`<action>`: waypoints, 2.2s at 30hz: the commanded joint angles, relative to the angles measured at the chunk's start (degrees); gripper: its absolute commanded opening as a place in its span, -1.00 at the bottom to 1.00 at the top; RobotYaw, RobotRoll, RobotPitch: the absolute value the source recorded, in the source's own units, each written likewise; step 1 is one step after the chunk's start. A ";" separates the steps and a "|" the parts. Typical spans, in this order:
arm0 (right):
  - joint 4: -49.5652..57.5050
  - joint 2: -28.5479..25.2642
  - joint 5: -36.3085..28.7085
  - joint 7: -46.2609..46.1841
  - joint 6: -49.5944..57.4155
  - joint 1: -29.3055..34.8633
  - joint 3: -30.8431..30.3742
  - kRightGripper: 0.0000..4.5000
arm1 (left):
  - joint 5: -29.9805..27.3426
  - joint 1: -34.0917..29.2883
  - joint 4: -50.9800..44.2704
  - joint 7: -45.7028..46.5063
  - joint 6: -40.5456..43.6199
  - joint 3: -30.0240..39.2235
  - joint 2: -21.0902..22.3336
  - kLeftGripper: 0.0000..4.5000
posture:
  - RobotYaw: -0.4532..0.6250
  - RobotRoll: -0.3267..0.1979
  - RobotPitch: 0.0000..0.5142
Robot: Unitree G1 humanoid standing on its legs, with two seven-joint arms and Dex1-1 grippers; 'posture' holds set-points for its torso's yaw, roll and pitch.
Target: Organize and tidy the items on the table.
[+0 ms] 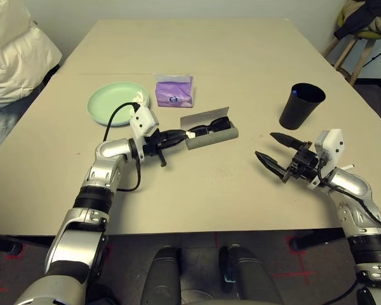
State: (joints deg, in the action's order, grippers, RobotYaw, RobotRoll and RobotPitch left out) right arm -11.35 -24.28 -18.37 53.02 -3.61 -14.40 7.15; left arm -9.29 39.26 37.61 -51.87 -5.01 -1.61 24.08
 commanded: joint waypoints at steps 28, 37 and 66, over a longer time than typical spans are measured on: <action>3.87 -1.05 -1.82 -3.36 2.96 0.64 0.36 1.00 | 10.05 8.36 10.32 -7.32 0.99 -9.05 -3.25 -0.99 | 0.02 0.25 -0.63; 0.33 -1.38 -1.49 -1.92 1.49 -1.62 0.10 1.00 | 10.15 5.10 4.70 -12.50 -0.08 -10.31 -1.61 -0.99 | 0.05 0.25 -0.64; -15.55 -18.85 2.53 20.80 -2.55 -11.27 -4.47 1.00 | -10.92 -3.79 -23.34 -21.72 12.02 -6.41 -6.40 0.98 | 0.07 0.25 -0.67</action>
State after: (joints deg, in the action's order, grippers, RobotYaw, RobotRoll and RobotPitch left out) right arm -24.31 -41.18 -16.71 70.04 -4.61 -24.83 3.05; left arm -19.30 36.26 15.78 -73.91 6.45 -7.67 17.90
